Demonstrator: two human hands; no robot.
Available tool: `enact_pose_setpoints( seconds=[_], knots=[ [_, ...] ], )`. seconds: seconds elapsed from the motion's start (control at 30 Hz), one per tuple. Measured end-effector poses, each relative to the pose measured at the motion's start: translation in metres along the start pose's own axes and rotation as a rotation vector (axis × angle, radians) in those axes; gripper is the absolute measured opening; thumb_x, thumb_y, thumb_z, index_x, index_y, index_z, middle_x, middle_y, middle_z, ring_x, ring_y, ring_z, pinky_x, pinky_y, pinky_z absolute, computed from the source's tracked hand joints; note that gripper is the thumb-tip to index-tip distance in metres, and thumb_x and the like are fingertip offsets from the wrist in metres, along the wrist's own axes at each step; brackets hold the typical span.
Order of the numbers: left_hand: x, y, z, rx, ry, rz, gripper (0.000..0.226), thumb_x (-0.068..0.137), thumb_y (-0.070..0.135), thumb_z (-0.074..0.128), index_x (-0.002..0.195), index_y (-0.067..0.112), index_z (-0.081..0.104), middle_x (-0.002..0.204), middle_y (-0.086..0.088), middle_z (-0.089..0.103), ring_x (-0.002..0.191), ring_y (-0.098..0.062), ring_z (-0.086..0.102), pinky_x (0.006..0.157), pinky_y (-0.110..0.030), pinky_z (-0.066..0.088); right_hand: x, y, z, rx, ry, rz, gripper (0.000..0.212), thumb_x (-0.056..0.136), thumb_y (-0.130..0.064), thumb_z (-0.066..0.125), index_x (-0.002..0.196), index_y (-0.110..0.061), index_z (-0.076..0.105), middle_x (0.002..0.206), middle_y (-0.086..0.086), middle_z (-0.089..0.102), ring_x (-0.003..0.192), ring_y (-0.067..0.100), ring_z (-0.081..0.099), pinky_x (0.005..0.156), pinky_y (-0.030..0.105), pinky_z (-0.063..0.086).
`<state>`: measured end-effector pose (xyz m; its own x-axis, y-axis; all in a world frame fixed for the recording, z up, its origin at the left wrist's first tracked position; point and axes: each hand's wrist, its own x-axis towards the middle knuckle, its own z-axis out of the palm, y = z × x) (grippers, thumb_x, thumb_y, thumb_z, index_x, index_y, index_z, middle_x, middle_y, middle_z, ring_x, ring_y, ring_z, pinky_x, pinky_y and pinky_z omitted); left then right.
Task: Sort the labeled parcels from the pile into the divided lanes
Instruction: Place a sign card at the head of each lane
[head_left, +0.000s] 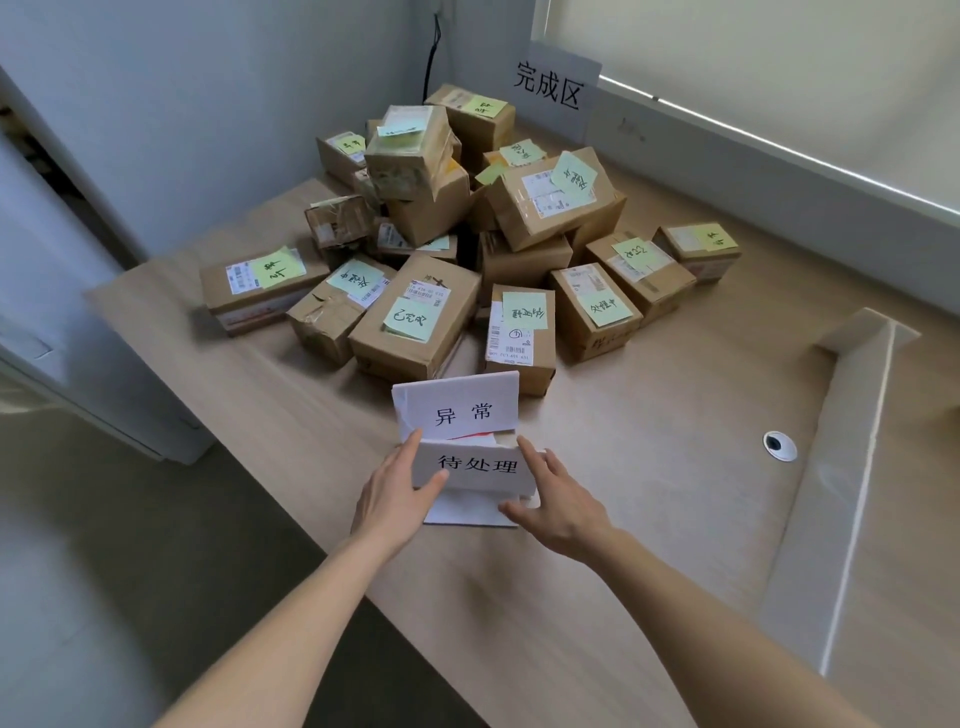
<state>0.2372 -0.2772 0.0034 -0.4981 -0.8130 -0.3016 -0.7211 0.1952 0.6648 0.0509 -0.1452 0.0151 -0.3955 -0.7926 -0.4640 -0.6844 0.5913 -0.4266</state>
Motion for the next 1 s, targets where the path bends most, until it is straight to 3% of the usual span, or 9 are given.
enact_pose_setpoints(
  seconds=[0.13, 0.27, 0.53, 0.67, 0.9, 1.0],
  knots=[
    [-0.004, -0.002, 0.004, -0.025, 0.027, 0.017, 0.070, 0.096, 0.044, 0.059, 0.156, 0.032, 0.022, 0.139, 0.003, 0.048, 0.124, -0.017, 0.048, 0.091, -0.032, 0.046, 0.000, 0.000, 0.006, 0.044, 0.004, -0.002, 0.093, 0.091, -0.057, 0.058, 0.160, -0.039, -0.002, 0.155, -0.003, 0.027, 0.133, 0.024, 0.046, 0.097, 0.046, 0.051],
    [-0.013, 0.007, -0.004, -0.024, 0.032, 0.028, 0.070, 0.096, 0.043, 0.059, 0.156, 0.030, 0.024, 0.143, 0.000, 0.044, 0.128, -0.019, 0.046, 0.099, -0.036, 0.045, -0.010, -0.003, -0.004, 0.050, 0.012, -0.006, 0.092, 0.093, -0.054, 0.060, 0.162, -0.035, 0.001, 0.156, -0.002, 0.030, 0.136, 0.023, 0.045, 0.103, 0.045, 0.048],
    [-0.038, 0.081, -0.059, -0.022, 0.088, 0.176, 0.068, 0.096, 0.041, 0.059, 0.156, 0.028, 0.027, 0.145, -0.002, 0.041, 0.127, -0.023, 0.047, 0.100, -0.036, 0.044, -0.064, -0.035, -0.083, 0.066, 0.157, 0.014, 0.091, 0.093, -0.050, 0.065, 0.161, -0.036, 0.006, 0.159, 0.005, 0.031, 0.139, 0.027, 0.043, 0.108, 0.043, 0.045],
    [-0.064, 0.139, -0.094, -0.030, 0.121, 0.316, 0.068, 0.096, 0.040, 0.059, 0.155, 0.029, 0.028, 0.138, -0.003, 0.047, 0.122, -0.022, 0.048, 0.099, -0.039, 0.046, -0.125, -0.055, -0.141, 0.100, 0.312, 0.032, 0.091, 0.092, -0.046, 0.068, 0.162, -0.034, 0.011, 0.157, 0.007, 0.034, 0.138, 0.027, 0.042, 0.107, 0.041, 0.045],
    [-0.149, 0.242, -0.132, -0.027, 0.121, 0.613, 0.066, 0.097, 0.037, 0.060, 0.155, 0.024, 0.031, 0.132, -0.006, 0.049, 0.118, -0.020, 0.050, 0.088, -0.027, 0.038, -0.278, -0.065, -0.218, 0.066, 0.516, 0.122, 0.090, 0.092, -0.046, 0.066, 0.162, -0.032, 0.012, 0.158, 0.011, 0.031, 0.140, 0.031, 0.041, 0.112, 0.038, 0.040],
    [-0.190, 0.294, -0.135, -0.023, 0.091, 0.732, 0.068, 0.095, 0.038, 0.062, 0.154, 0.023, 0.032, 0.130, -0.008, 0.051, 0.118, -0.025, 0.053, 0.090, -0.033, 0.041, -0.345, -0.053, -0.249, 0.059, 0.598, 0.198, 0.091, 0.090, -0.049, 0.065, 0.162, -0.033, 0.011, 0.158, 0.012, 0.031, 0.142, 0.032, 0.039, 0.115, 0.038, 0.037]
  ],
)
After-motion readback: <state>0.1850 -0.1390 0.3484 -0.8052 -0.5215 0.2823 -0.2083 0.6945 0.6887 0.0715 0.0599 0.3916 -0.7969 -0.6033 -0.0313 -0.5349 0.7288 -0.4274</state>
